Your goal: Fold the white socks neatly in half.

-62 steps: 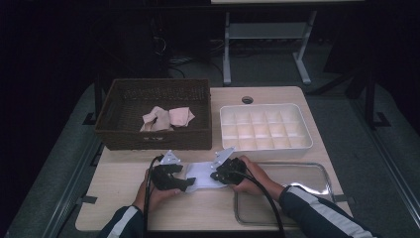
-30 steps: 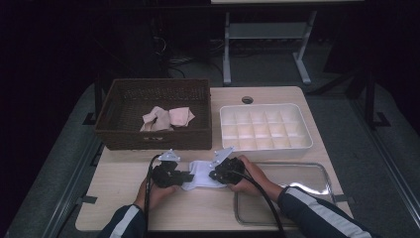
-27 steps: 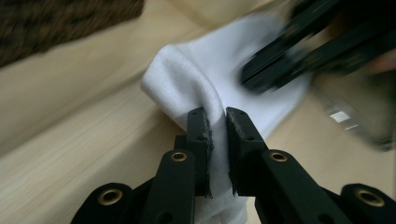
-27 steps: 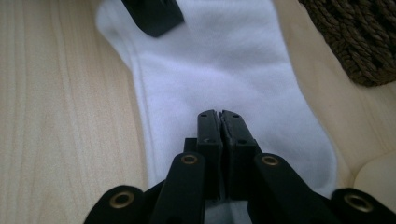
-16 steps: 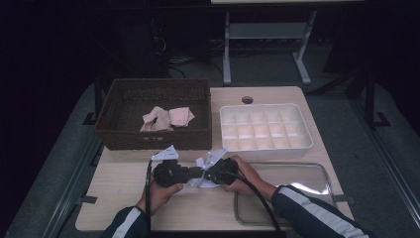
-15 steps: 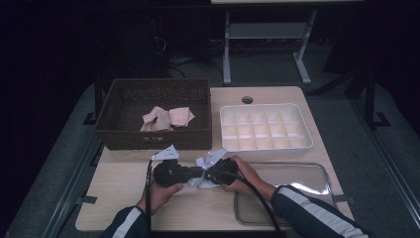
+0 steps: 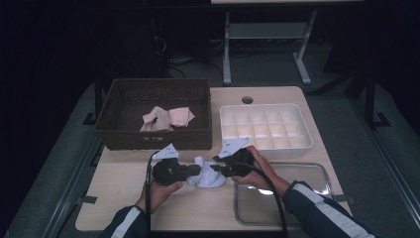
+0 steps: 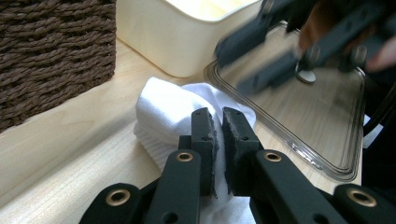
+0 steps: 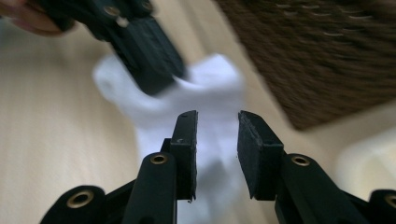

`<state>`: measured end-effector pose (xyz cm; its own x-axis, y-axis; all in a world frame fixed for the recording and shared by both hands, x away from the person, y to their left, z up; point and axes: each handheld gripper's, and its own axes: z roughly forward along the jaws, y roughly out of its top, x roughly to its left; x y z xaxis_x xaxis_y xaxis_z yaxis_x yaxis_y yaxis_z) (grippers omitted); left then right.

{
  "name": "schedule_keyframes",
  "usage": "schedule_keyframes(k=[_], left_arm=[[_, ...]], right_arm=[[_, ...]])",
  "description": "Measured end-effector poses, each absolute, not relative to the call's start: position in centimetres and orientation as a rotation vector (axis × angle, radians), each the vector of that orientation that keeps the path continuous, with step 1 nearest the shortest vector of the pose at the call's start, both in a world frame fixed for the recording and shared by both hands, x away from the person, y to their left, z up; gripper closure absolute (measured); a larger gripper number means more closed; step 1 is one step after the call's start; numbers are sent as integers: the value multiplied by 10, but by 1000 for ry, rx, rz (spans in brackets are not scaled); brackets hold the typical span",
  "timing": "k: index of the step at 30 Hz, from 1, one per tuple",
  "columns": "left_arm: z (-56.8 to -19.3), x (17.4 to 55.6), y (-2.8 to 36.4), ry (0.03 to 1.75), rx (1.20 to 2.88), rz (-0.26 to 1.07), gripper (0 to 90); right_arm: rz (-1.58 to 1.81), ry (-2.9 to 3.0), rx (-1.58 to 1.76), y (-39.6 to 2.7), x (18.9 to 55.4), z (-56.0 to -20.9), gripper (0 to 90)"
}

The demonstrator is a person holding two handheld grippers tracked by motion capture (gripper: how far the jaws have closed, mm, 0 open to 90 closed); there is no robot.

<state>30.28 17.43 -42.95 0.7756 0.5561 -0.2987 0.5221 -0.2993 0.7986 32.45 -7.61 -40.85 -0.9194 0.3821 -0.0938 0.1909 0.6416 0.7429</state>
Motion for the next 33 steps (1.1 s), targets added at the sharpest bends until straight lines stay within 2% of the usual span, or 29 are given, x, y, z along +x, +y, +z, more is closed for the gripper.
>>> schedule_keyframes(k=[5,10,16,22,30,33], left_arm=[[-428,306,167,806,1978,41,835],[-432,311,151,793,2002,32,832],[-444,317,131,791,2035,19,827],[-453,318,115,779,2064,33,821],[-457,317,112,779,2072,35,778],[-457,316,111,774,2068,29,724]], right_arm=[[1012,2671,604,-100,329,-422,750],[926,2756,600,-97,335,-443,784],[927,2767,594,-91,334,-447,785],[924,2745,563,-89,334,-446,744],[1140,2604,639,-97,335,-420,724],[1158,2616,605,-87,338,-421,720]])
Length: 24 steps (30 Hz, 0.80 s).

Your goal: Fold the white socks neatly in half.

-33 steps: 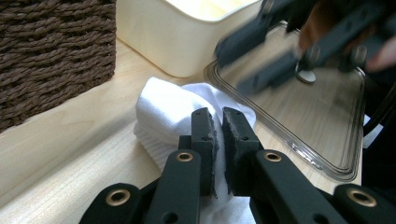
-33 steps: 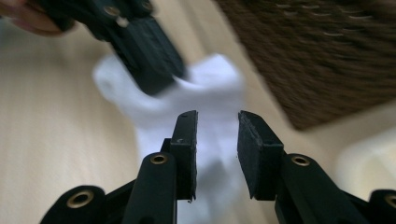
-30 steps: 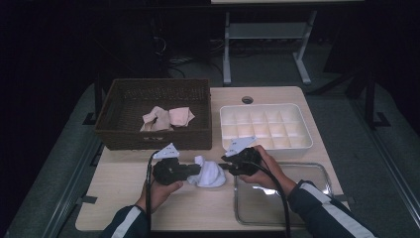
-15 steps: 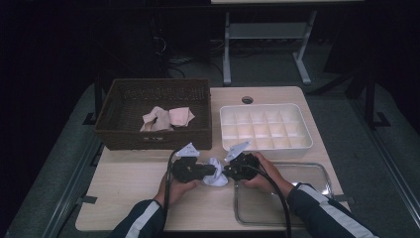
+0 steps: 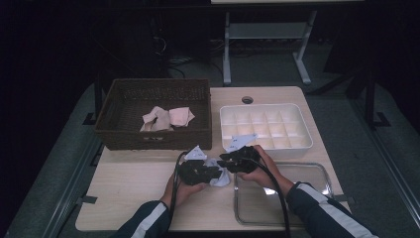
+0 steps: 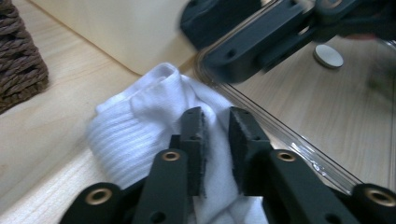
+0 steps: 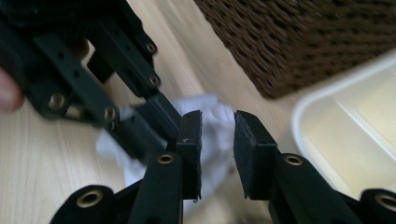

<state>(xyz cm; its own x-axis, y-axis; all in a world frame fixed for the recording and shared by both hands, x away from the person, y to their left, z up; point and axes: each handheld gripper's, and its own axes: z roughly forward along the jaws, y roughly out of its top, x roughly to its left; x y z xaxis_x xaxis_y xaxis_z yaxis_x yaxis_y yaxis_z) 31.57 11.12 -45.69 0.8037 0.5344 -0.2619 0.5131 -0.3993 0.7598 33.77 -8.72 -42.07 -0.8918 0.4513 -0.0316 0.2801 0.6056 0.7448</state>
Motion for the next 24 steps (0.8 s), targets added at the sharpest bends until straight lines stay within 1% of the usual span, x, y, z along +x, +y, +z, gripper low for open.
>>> schedule_keyframes(k=[2,7,8,11,13,14,16,18,20,22,23,24], left_arm=[[-456,314,112,769,2057,11,686],[-443,304,122,704,2025,-14,464],[-438,301,127,703,2014,2,439],[-426,298,144,745,1952,66,441],[-426,300,150,790,1983,141,473],[-430,303,150,809,2003,154,487],[-441,306,146,852,2020,135,458],[-450,308,136,842,2094,162,410],[-457,308,126,833,2127,174,391],[-458,308,121,831,2130,198,375],[-459,307,115,811,2155,243,364],[-460,307,114,812,2155,254,358]], right_arm=[[1149,2627,626,-81,341,-424,726],[1061,2678,648,-80,347,-436,734],[1044,2681,634,-81,348,-438,735],[1012,2701,646,-82,347,-441,735],[992,2707,644,-82,346,-442,736],[974,2708,640,-82,345,-443,736],[961,2706,626,-83,345,-444,738],[957,2711,624,-84,344,-444,740],[964,2712,630,-84,344,-445,753],[965,2708,642,-84,343,-447,765],[963,2707,642,-84,343,-448,765],[965,2706,647,-84,344,-448,764]])
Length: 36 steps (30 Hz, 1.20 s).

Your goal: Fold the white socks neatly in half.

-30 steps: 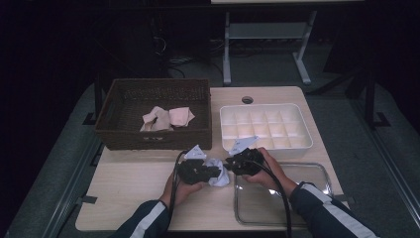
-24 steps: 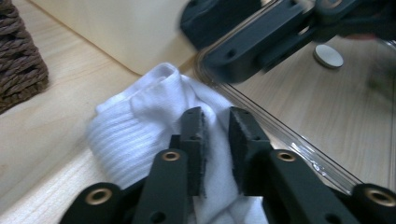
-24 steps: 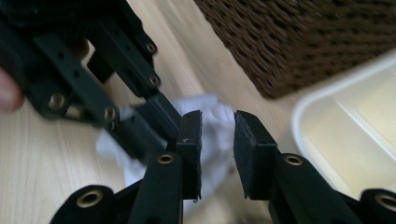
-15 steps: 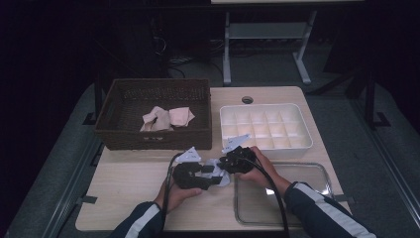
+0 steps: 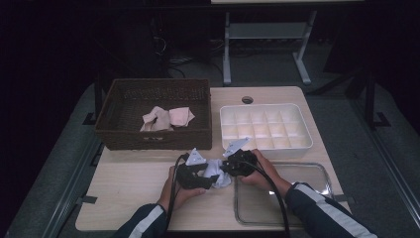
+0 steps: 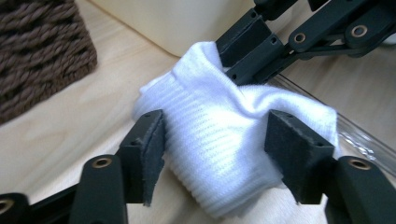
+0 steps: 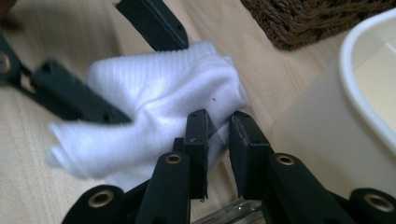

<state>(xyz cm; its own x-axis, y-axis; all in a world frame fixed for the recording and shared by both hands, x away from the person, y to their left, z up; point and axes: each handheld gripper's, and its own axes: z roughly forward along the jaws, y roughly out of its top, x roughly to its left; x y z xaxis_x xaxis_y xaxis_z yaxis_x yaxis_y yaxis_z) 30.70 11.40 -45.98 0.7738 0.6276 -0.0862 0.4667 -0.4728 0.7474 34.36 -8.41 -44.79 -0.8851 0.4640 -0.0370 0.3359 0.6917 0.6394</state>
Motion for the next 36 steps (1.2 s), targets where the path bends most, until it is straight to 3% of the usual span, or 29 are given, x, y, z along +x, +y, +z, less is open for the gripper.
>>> schedule_keyframes(k=[8,14,20,24,31,36], left_arm=[[-466,306,115,846,2155,247,317],[-468,306,120,837,2172,210,295],[-468,299,122,764,2219,146,440],[-467,293,122,709,2258,174,525],[-467,287,124,637,2289,197,553],[-469,287,127,617,2268,199,543]], right_arm=[[1051,2662,654,-84,336,-429,584],[1017,2690,652,-79,335,-438,514],[1073,2754,798,-87,339,-447,406],[1094,2787,775,-86,342,-451,378],[1156,2873,805,-85,350,-460,343],[1214,2962,826,-85,356,-464,438]])
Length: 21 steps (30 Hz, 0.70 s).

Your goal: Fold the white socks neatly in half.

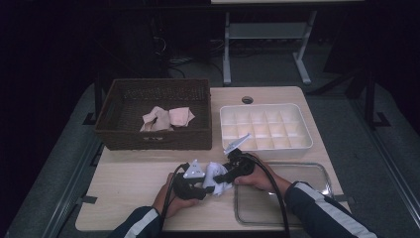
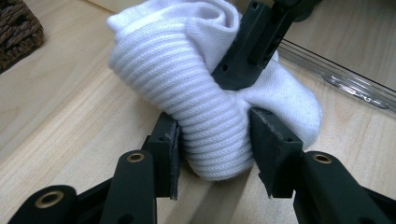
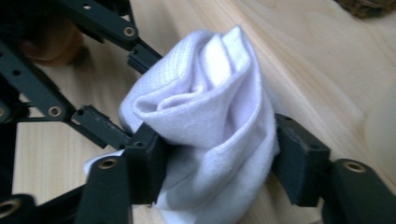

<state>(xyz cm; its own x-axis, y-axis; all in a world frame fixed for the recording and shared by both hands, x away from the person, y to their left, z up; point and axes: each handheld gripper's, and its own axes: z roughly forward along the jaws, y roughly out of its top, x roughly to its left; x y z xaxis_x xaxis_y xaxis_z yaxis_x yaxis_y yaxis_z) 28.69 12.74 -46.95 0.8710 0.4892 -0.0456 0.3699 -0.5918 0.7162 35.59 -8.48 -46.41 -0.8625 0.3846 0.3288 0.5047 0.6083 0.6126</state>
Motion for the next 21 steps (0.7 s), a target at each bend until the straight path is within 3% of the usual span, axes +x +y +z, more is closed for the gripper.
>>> schedule_keyframes(k=[4,7,16,21], left_arm=[[-469,288,128,618,2274,202,507],[-468,289,130,617,2297,201,419],[-468,281,164,592,2353,231,194],[-471,284,184,578,2323,234,165]], right_arm=[[-1101,-2651,-700,-84,356,-464,559],[-1105,-2662,-683,-83,353,-461,593],[-1143,-2814,-642,-83,341,-450,622],[-1161,-2887,-611,-89,338,-445,626]])
